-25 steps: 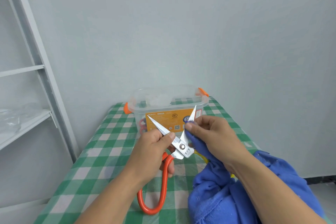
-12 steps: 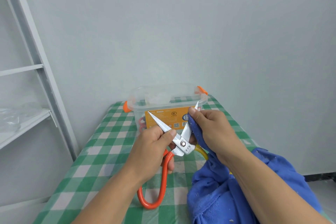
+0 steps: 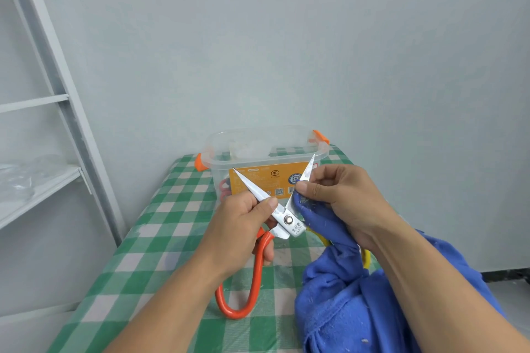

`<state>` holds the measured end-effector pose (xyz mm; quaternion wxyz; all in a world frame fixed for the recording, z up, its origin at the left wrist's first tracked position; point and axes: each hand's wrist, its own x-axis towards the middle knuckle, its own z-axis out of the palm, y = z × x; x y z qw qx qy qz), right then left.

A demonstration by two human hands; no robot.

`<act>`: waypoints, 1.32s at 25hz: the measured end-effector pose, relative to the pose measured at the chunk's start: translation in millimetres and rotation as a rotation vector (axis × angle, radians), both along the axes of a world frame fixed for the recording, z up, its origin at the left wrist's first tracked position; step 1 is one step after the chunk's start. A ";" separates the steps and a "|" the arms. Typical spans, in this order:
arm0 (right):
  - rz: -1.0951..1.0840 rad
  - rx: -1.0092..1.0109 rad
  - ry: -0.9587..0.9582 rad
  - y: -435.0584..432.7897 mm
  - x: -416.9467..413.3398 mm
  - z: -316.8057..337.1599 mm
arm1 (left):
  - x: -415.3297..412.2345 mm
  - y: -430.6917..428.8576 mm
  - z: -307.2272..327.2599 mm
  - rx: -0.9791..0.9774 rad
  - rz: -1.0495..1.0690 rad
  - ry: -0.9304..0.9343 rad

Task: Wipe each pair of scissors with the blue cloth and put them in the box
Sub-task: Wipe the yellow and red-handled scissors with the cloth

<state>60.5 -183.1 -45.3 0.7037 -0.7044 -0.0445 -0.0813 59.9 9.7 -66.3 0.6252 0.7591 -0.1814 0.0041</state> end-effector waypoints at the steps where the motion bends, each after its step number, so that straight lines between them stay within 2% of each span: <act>1: -0.010 0.003 -0.004 0.7 0.3 0.1 | 0.3 0.2 0.0 0.008 0.004 -0.010; 8: -0.154 -0.009 -0.040 19.7 -0.5 3.9 | -1.3 -2.5 -1.2 0.020 0.016 -0.028; 12: -0.124 0.043 -0.022 17.5 0.2 3.8 | -2.7 -0.1 -1.5 0.020 0.015 -0.020; 17: -0.054 0.005 -0.046 4.5 -1.0 -1.7 | -0.1 1.3 -1.8 0.025 0.017 -0.018; 27: -0.189 0.001 -0.054 16.4 9.8 2.1 | -1.8 -0.8 -1.9 0.064 0.021 -0.038; 33: -0.139 0.043 -0.057 14.4 6.7 -0.3 | -2.0 0.9 -0.8 0.051 0.024 -0.007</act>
